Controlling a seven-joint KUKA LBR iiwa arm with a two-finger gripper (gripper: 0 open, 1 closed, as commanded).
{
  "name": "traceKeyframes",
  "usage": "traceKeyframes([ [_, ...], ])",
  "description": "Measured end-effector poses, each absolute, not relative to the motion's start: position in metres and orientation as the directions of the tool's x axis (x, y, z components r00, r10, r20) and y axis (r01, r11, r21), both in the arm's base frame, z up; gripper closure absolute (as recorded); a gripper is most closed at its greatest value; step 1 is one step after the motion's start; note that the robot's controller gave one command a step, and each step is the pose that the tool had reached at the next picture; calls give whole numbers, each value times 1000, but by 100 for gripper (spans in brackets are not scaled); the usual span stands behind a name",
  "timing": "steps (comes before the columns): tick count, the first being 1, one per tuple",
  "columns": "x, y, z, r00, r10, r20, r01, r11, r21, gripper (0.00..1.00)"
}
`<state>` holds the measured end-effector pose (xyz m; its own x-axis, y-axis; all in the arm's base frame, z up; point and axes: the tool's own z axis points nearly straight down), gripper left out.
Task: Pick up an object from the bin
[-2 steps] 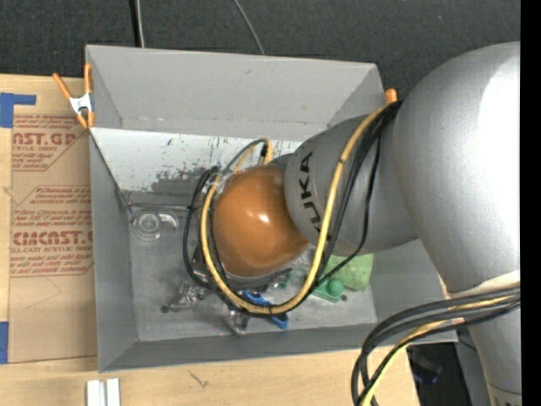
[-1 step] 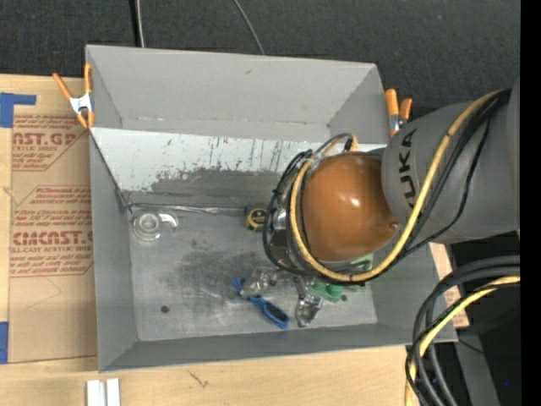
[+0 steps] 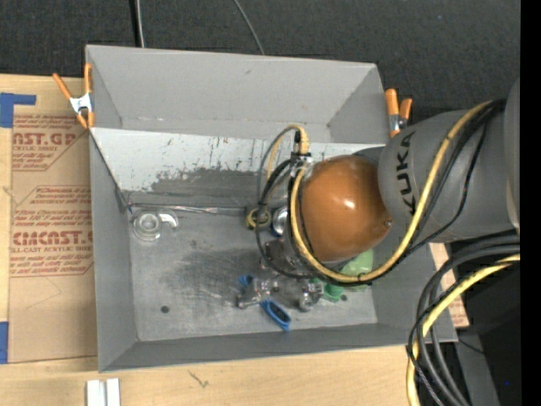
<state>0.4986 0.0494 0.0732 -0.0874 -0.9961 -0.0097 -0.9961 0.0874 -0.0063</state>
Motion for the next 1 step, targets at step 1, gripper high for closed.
traceKeyframes([
  [1, 501, 48, 75, -89, -996, -7, -996, 89, -12, 100],
])
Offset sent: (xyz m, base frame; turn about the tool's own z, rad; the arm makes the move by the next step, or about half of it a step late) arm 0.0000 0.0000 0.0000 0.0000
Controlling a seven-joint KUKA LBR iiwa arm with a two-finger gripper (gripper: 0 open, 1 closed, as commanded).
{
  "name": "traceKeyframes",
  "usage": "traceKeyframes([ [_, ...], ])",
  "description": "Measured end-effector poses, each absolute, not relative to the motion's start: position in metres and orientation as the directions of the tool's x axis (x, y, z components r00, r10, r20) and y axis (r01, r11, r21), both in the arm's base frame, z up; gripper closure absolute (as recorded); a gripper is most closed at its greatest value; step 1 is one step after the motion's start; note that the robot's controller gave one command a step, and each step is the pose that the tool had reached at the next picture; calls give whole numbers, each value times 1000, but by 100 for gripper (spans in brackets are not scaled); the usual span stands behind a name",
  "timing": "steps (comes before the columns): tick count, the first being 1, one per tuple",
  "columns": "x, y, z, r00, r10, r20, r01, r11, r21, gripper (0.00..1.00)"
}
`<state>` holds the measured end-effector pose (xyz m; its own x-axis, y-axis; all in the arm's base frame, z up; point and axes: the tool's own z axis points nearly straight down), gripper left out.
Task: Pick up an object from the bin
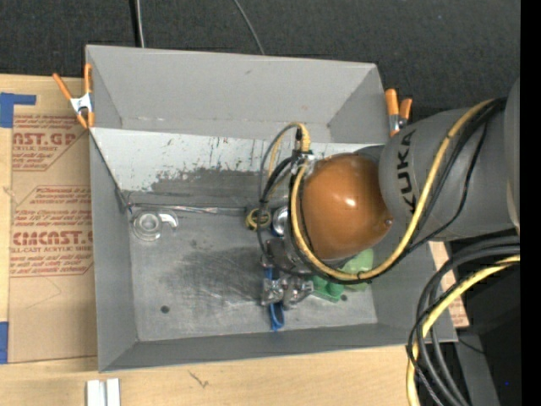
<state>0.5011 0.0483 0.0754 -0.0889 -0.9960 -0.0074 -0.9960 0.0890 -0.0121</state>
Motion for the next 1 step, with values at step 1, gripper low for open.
traceKeyframes([
  [1, 516, 95, 235, -96, -995, -6, -995, 96, -9, 100],
])
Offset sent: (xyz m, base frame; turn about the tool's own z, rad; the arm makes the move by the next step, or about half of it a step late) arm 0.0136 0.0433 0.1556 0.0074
